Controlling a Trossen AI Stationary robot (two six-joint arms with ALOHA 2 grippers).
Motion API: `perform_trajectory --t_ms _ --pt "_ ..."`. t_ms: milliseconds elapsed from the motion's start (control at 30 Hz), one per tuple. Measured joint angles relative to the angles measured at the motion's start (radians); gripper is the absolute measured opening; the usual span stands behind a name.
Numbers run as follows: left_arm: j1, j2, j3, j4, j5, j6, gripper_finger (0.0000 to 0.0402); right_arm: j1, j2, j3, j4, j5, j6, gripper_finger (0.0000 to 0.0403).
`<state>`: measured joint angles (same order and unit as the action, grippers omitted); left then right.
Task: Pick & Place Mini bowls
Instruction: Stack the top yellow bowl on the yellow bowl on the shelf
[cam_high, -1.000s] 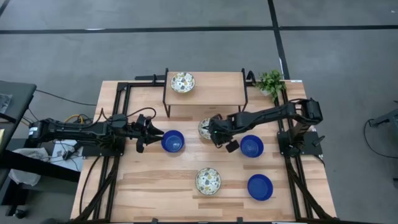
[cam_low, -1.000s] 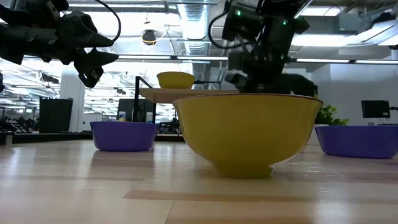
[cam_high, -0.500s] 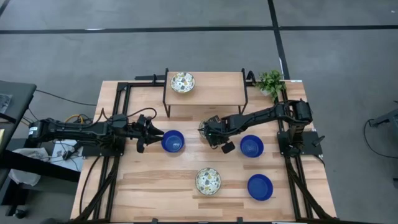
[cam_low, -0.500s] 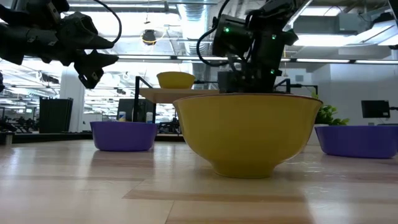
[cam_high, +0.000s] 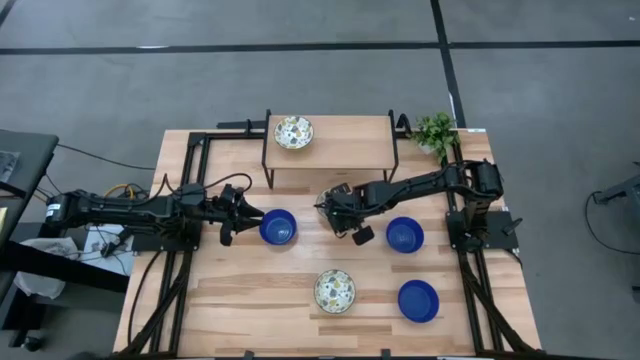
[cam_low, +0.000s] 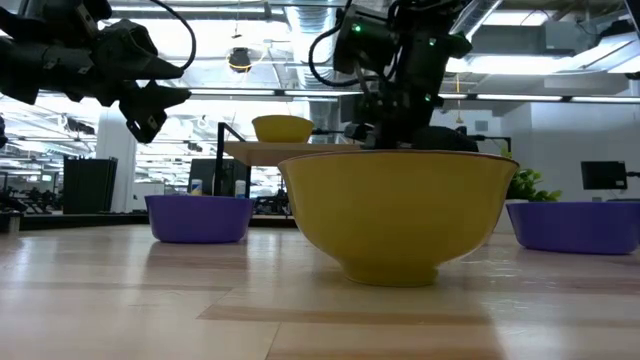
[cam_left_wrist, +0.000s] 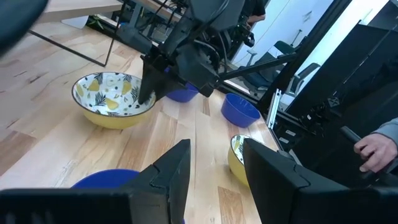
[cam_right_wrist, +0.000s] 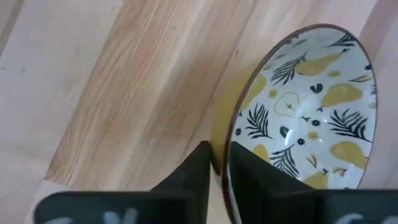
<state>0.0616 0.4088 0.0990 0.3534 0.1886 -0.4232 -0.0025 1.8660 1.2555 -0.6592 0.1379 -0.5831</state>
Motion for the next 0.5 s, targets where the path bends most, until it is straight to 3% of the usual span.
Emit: perform_trajectory --t_ms 300,500 --pt "0.0 0.0 0.0 0.0 0.0 0.0 0.0145 0.004 0.0 0.0 -0.024 -0.004 0.009 0.0006" --pt "0.0 0.0 0.0 0.0 0.0 0.0 0.0145 0.016 0.0 0.0 -0.024 -0.003 0.149 0.0009"
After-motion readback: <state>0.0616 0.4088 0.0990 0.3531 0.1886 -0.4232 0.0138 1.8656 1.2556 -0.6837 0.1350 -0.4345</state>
